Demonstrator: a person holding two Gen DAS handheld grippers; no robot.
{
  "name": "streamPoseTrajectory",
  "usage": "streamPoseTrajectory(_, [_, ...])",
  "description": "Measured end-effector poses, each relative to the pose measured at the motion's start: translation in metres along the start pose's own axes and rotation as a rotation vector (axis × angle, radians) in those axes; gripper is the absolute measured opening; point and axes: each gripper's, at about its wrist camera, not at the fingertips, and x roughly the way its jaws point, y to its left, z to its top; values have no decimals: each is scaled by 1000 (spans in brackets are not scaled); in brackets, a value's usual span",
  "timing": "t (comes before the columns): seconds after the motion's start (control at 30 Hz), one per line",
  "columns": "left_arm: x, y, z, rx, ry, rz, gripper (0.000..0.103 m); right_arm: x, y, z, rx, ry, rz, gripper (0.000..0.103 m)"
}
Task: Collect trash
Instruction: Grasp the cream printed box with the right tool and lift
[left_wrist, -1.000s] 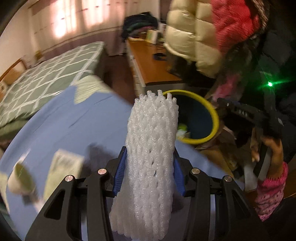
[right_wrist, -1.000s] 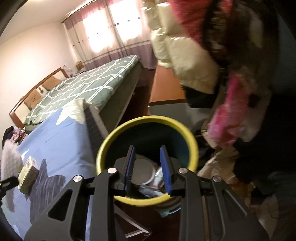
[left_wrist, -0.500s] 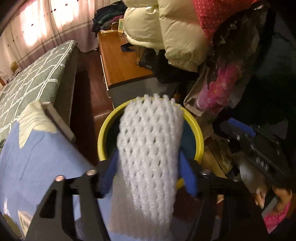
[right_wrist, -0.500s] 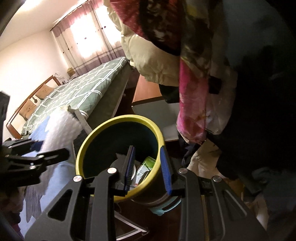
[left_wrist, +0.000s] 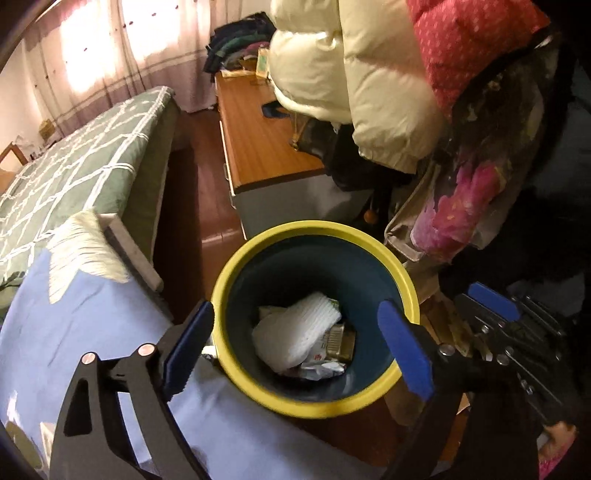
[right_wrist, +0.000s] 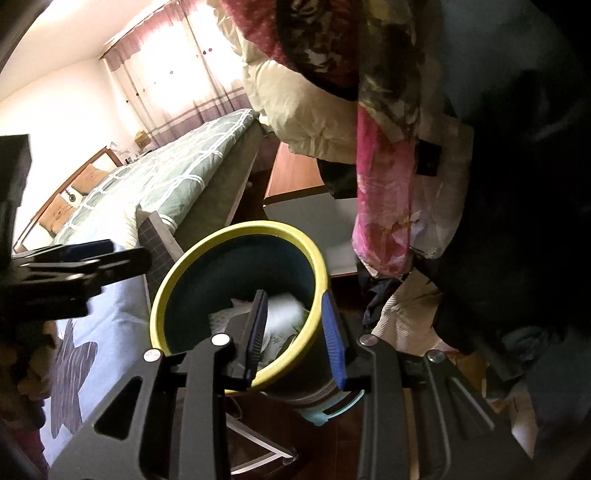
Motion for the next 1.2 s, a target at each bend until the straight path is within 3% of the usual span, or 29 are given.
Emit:
streamPoseTrajectory(0.23, [-74, 46, -46, -129, -114, 56, 94, -3, 25, -3, -47, 5, 18, 33])
streamPoseTrajectory(0.57, [-185, 129, -162, -400, -292, 291, 98, -1, 100, -13, -174, 33, 86, 33])
streamPoseTrajectory(0.7, [-221, 161, -221, -529, -317, 401, 98, 5, 147, -23, -245, 66, 156, 33])
streamPoseTrajectory(0.9, [-256, 195, -296, -646, -292, 557, 98, 15, 239, -50, -389, 131, 286, 33])
streamPoseTrajectory(1.07, [-275, 216, -341, -727, -297, 593, 98, 9, 313, -76, -493, 172, 384, 33])
streamPoseTrajectory(1.2, [-284, 221, -356, -753, -317, 606, 98, -2, 370, -105, -588, 188, 437, 38])
